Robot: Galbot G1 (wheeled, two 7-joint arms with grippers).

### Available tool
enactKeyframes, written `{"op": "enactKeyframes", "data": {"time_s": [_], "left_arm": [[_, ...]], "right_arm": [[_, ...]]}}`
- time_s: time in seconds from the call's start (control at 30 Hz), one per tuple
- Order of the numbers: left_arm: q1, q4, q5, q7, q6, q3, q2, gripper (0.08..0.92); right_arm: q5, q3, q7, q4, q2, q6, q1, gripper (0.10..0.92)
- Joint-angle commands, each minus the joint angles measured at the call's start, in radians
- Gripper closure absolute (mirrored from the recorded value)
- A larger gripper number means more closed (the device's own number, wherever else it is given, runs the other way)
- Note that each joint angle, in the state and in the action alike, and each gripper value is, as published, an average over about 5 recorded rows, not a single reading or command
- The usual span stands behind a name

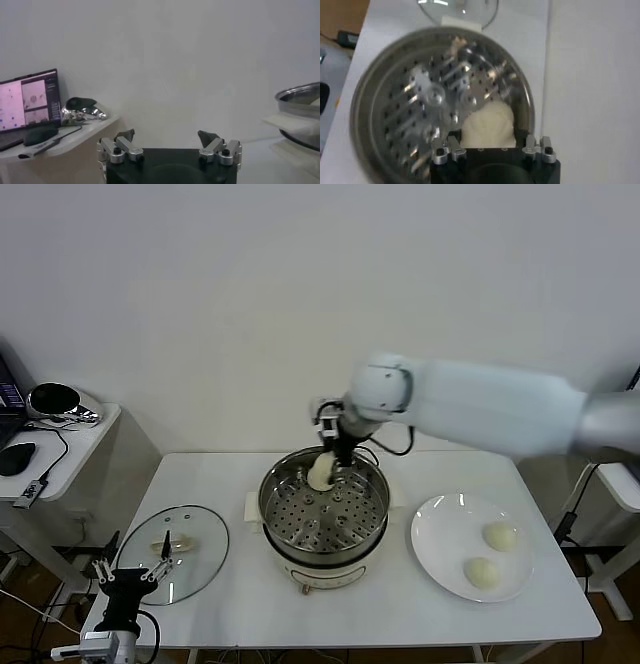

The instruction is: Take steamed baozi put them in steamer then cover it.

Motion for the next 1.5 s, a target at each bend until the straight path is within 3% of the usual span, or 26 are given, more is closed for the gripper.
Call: {"op": "enactKeyframes", "data": {"time_s": [0.03, 0.67, 0.87, 0.97, 1.17, 1.5], "left_arm": [[0.000, -0.001, 0.000, -0.002, -0.002, -0.004, -0.002, 0.177], [-0.006, 0.002, 0.002, -0.004, -0.010, -0.004, -0.002, 0.177], [-0.006, 0.002, 0.005, -0.002, -0.012, -0.003, -0.004, 0.177], [-0.004, -0.005, 0.007, 0.002, -0.009, -0.002, -0.002, 0.177], [-0.006, -0.017, 0.004, 0.007, -0.005, 0.005, 0.003, 0.177], [-0.008, -0.030, 0.009, 0.011, -0.002, 0.030, 0.003, 0.177]], "right_arm": [[0.049, 0.000, 0.058, -0.101, 0.165, -0.070, -0.088, 0.376], [-0.012, -0.001, 0.052, -0.171, 0.214, -0.069, -0.148, 0.376], [-0.017, 0.021, 0.006, -0.150, 0.175, -0.065, -0.098, 0.253], [-0.014, 0.025, -0.068, -0.084, 0.113, -0.051, -0.017, 0.211], [-0.046, -0.031, -0.208, 0.087, -0.093, 0.010, 0.163, 0.203], [-0.338, -0.123, -0.359, 0.343, -0.558, 0.179, 0.207, 0.203]]}}
